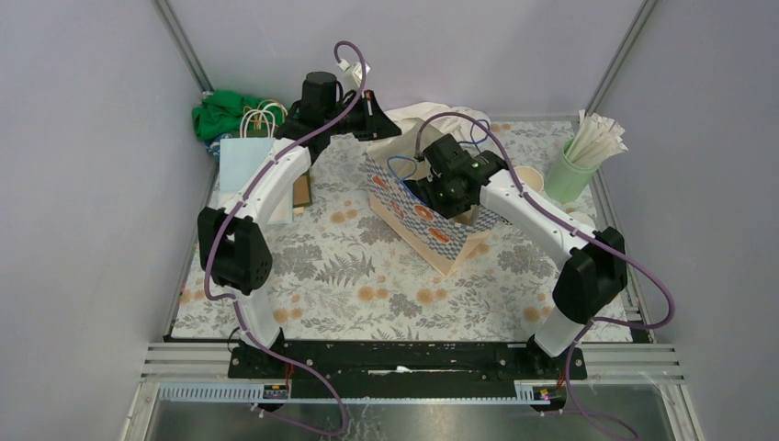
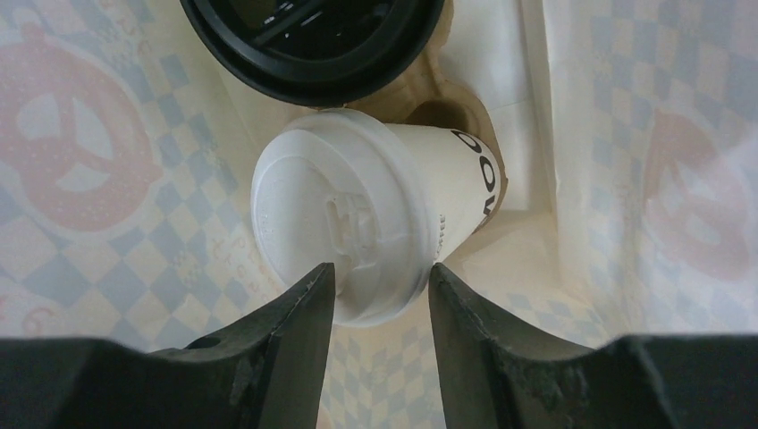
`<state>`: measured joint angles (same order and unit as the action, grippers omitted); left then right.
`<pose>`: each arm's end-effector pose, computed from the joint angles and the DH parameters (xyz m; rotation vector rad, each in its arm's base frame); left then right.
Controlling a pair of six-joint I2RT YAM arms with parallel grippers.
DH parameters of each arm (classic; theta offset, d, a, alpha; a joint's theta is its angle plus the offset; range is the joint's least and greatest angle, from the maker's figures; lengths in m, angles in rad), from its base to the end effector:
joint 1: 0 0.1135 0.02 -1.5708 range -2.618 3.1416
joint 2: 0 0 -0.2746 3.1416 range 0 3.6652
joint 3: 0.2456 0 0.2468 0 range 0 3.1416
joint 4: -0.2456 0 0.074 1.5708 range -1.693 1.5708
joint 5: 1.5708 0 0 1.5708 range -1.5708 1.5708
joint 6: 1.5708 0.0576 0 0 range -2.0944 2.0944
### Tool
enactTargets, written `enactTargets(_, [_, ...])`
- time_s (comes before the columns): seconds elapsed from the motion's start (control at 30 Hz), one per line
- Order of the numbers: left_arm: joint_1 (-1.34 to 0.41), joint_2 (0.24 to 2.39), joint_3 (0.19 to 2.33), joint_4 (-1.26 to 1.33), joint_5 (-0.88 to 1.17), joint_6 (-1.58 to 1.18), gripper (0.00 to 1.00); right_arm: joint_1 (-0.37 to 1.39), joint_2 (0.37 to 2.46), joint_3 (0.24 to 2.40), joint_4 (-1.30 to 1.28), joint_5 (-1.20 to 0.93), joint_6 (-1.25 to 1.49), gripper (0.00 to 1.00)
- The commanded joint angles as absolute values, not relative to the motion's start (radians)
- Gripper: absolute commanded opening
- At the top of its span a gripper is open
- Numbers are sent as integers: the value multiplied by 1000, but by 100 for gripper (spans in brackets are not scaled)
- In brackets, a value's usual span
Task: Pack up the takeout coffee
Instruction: Adjust the coffee cup in the cup tray.
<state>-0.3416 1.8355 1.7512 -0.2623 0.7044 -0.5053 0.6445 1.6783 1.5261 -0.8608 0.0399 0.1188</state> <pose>0.4080 -0.1847 0.3781 0.3448 2.0005 -1.2257 0.2930 0.2173 0.2979 -0.6612 2.5146 0.2292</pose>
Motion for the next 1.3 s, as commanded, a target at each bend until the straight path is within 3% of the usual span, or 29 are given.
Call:
enactTargets(0.0, [-340,1779,1751,-218,724,-487,0,635,1658,1598,-905,28,117,50])
enactTargets(0.23, [-340,1784,1753,-222,728,-482,0,629,1665,1645,-928,-46,154,49])
enactTargets(0.57, [-340,1778,1741,-226,733,-470,0,491,1676,1617,-926,-247,222,47])
enactTargets(0.93, [-340,1775,1729,-222,727,-471,0,438,1692,1611,-957,-319,268,47])
enactTargets(1.07, [-341,1767,1707,-223,721,-473,0,436,1691,1636,-989,-306,238,61])
enactTargets(1.27, [-341,1763,1695,-248,705,-463,0,446,1689,1728,-1065,-224,161,64])
